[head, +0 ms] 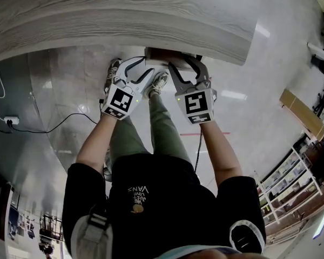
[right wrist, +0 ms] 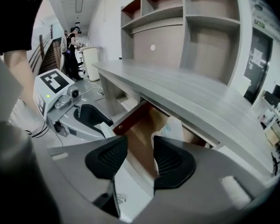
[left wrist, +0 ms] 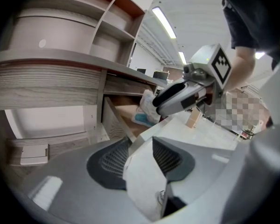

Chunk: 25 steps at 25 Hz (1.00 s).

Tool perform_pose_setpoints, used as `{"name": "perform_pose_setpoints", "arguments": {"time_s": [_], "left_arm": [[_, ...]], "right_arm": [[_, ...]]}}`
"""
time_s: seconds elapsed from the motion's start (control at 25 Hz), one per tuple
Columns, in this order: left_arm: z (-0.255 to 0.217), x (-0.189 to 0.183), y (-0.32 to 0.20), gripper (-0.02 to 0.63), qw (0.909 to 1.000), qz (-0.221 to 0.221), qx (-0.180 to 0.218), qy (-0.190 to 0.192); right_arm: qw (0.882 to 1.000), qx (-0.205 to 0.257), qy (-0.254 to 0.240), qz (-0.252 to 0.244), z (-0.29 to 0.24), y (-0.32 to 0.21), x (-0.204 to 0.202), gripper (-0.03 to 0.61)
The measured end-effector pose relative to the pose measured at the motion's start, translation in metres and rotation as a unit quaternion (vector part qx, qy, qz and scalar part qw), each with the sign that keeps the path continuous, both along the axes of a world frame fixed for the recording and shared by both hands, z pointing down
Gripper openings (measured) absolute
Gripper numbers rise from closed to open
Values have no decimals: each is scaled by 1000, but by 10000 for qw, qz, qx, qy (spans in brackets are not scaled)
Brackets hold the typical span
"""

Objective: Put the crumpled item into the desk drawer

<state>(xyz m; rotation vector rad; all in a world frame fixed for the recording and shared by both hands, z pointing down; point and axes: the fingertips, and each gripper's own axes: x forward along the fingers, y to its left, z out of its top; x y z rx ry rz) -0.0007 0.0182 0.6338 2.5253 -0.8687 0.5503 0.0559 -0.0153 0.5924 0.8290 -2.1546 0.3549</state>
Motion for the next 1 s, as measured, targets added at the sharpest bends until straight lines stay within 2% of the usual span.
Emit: {"name": "perform_pose_setpoints", "arguments": {"time_s": [0.32,0.64,1.0], "left_arm": [[2,2,-1,175,10000,44,-39,-13],[4,1,-1,176,9999,57,-105,-71],[-8,0,-6,178,9999,-40,-109,80]], "right_arm": [[9969,-68,399,669,11,-20,49,153],[9965,-144,300,769,-1,-14,52,153],[9926,280,-37,1185,-35,-7,57,153]]}}
